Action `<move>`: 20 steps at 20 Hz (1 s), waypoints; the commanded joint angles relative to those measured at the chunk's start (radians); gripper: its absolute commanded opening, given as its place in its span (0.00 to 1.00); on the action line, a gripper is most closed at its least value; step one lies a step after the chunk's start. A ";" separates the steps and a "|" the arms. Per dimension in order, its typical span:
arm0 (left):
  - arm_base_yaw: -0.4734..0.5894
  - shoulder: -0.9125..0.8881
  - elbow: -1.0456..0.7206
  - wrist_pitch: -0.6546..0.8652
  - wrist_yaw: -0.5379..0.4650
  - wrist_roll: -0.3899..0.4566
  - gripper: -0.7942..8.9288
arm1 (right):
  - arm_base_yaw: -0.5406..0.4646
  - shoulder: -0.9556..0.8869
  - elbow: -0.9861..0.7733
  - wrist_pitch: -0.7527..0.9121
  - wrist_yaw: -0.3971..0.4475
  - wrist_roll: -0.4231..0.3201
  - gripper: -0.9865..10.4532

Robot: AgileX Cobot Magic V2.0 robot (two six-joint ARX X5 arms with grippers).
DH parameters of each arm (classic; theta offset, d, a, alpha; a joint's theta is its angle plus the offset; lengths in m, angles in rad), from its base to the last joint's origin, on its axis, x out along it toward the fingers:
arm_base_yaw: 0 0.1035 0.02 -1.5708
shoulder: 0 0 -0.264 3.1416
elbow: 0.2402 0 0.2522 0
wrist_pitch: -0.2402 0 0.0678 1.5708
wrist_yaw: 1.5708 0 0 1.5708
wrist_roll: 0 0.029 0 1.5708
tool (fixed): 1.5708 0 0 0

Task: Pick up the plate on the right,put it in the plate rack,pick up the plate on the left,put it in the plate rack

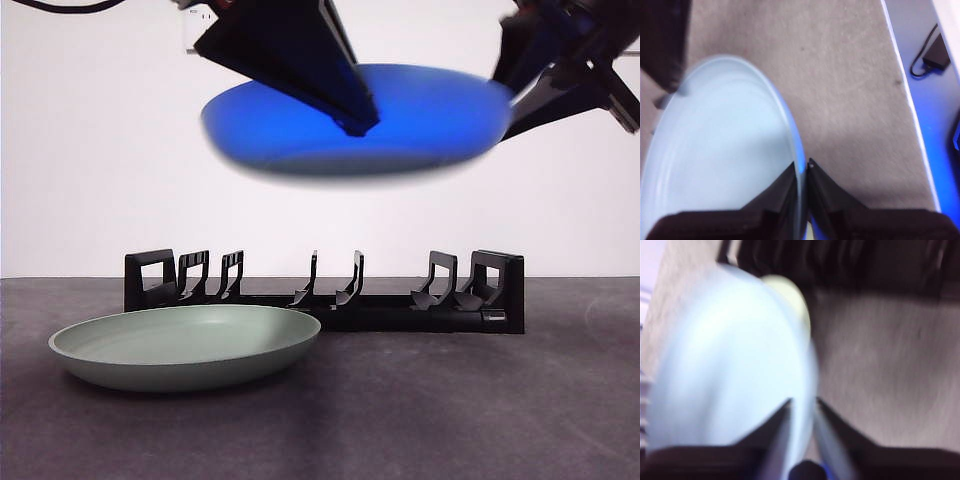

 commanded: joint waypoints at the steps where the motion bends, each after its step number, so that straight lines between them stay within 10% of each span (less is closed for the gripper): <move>1: 0.004 0.007 -0.006 -0.002 0.000 -0.020 0.07 | -0.007 -0.040 0.006 0.071 0.053 -0.006 0.54; 8: 0.114 0.007 -0.006 0.222 0.025 -0.302 0.07 | -0.027 -0.232 0.014 0.396 0.079 0.104 0.55; 13: 0.424 0.008 -0.006 0.640 0.394 -0.808 0.07 | -0.027 -0.374 0.015 0.445 0.155 0.114 0.55; 20: 0.632 0.049 -0.006 0.899 0.534 -1.119 0.07 | -0.027 -0.411 0.015 0.444 0.154 0.114 0.55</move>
